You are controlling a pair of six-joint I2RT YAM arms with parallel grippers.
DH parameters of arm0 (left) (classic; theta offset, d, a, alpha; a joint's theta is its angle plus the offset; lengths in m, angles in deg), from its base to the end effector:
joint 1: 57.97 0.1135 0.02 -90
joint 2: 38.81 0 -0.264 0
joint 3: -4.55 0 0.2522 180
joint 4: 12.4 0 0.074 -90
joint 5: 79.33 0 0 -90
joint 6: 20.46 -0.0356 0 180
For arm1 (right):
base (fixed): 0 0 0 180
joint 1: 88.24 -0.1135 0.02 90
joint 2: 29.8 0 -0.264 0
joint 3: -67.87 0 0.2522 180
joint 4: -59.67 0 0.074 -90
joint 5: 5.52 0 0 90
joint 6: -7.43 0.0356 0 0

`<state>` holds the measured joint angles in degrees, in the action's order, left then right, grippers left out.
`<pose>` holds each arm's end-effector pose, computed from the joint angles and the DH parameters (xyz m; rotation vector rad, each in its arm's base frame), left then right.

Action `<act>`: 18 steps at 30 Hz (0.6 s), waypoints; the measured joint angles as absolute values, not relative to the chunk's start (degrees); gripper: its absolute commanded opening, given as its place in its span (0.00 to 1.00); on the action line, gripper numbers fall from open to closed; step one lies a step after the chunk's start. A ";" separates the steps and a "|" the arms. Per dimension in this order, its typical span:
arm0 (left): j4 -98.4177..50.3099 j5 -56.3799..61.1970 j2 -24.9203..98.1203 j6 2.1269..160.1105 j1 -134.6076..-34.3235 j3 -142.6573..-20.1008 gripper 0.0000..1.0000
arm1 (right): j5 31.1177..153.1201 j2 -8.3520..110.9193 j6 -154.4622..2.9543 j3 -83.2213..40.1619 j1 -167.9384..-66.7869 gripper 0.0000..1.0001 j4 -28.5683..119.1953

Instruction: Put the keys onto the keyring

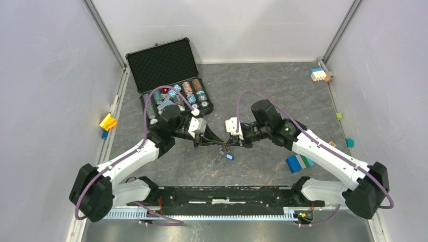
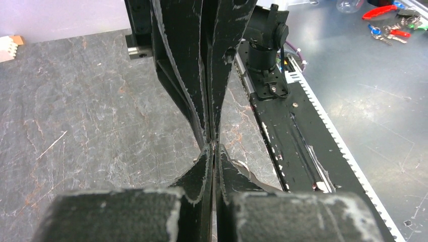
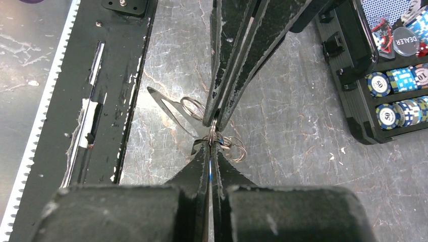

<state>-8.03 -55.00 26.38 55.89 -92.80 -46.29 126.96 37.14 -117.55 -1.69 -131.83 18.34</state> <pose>0.1792 -0.1642 0.2753 1.4362 1.0948 -1.2522 0.1621 0.1876 0.3052 -1.6702 1.4087 0.9099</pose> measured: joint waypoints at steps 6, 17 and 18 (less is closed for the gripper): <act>-5.93 -55.87 26.38 57.77 -92.75 -45.96 0.02 | 127.11 37.58 -117.48 -1.31 -131.83 0.01 18.88; -4.53 -55.98 26.38 59.45 -92.69 -45.33 0.02 | 128.33 38.60 -117.11 -1.31 -131.83 0.06 19.30; -4.51 -55.98 26.38 59.45 -92.69 -45.24 0.02 | 128.44 38.71 -117.14 -1.31 -131.83 0.07 19.32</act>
